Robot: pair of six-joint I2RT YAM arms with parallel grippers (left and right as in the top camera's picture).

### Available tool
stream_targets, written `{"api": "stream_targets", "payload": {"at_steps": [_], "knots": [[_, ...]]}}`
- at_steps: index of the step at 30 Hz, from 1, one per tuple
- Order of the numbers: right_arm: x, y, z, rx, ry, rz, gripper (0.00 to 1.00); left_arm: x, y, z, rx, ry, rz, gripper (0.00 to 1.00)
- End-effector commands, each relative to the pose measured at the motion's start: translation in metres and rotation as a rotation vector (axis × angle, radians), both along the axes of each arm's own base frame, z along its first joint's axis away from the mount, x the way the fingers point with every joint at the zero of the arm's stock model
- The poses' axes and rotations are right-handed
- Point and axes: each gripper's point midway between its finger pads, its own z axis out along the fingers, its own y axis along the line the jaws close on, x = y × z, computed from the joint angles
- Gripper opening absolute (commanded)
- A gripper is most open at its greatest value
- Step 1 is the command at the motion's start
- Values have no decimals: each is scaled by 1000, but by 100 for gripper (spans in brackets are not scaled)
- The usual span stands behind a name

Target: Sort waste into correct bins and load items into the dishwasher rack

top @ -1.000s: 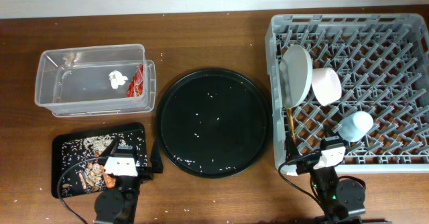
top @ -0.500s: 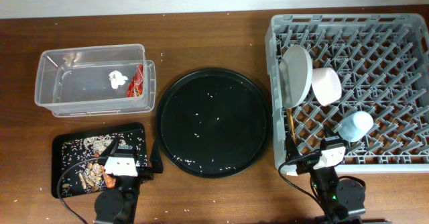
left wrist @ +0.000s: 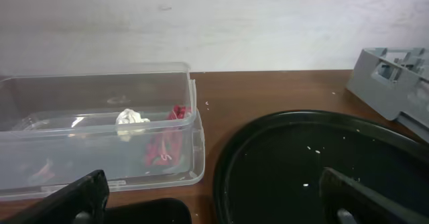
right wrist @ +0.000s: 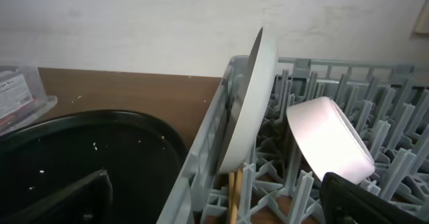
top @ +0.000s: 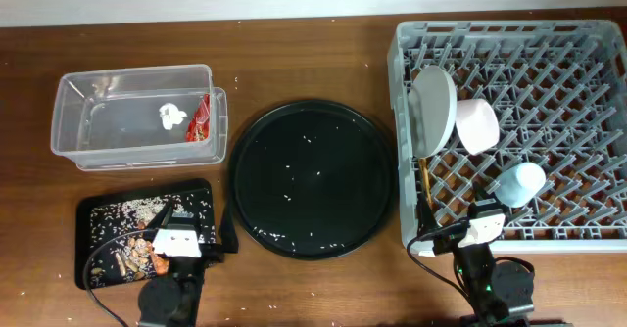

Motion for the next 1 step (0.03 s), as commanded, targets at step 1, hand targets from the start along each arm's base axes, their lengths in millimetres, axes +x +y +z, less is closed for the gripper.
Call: {"api": "stream_targets", "payload": {"at_steps": [1], "knots": [[0, 2, -2, -3, 1, 9, 98, 0, -1, -2, 17, -5, -9, 99]]}}
